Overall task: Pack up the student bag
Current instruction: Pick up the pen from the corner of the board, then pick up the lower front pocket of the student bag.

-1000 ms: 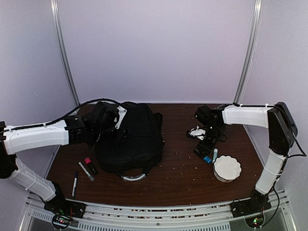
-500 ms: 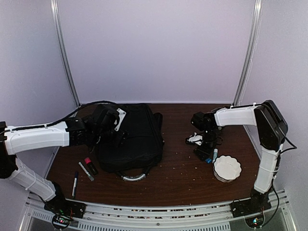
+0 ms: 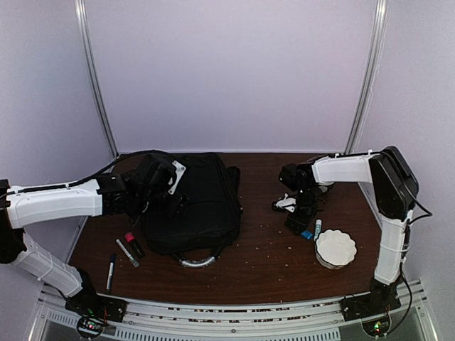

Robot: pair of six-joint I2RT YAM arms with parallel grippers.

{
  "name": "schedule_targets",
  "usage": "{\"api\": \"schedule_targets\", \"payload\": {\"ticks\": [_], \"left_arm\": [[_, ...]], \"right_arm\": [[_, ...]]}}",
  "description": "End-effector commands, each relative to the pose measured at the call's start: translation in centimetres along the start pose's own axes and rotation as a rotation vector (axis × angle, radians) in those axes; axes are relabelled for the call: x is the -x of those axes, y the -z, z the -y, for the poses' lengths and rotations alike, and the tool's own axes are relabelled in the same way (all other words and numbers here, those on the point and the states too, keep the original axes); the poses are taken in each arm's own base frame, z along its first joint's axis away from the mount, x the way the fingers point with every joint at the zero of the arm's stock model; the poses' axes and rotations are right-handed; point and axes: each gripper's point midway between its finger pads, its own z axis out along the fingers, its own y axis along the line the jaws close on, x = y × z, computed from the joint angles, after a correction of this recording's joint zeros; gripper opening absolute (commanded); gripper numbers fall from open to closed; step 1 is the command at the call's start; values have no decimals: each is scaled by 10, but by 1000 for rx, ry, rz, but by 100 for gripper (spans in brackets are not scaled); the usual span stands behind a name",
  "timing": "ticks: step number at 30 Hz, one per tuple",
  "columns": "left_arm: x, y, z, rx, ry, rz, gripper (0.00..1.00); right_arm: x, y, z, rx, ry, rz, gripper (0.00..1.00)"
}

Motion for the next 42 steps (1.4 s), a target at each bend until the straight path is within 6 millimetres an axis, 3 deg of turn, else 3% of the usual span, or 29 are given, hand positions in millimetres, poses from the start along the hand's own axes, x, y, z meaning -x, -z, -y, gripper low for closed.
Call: {"api": "schedule_targets", "payload": {"ticks": [1,12,15,19,25,32,40,42], "left_arm": [[10,5,-9,27,1,23,73],[17,-1,-18,29,-48,20,73],[22,-6,-18,12,-110,6,73],[28,-15,-3,-79,-198,-14,69],[16,-41,13,-126,-338,-141,64],[-9,-64,8,-61,-469,-275,65],[-30,-70,14,-102,-549,-331,65],[-31,-72,6,-46,-556,-335,64]], "right_arm": [[0,1,0,9,-32,-24,38],[6,4,-2,26,-33,-9,14],[16,26,-4,34,-22,84,13],[29,64,-15,75,19,238,11],[38,108,-32,135,50,422,10],[30,116,-40,145,65,472,10],[29,118,-43,160,69,489,10],[30,120,-44,160,74,495,10]]}}
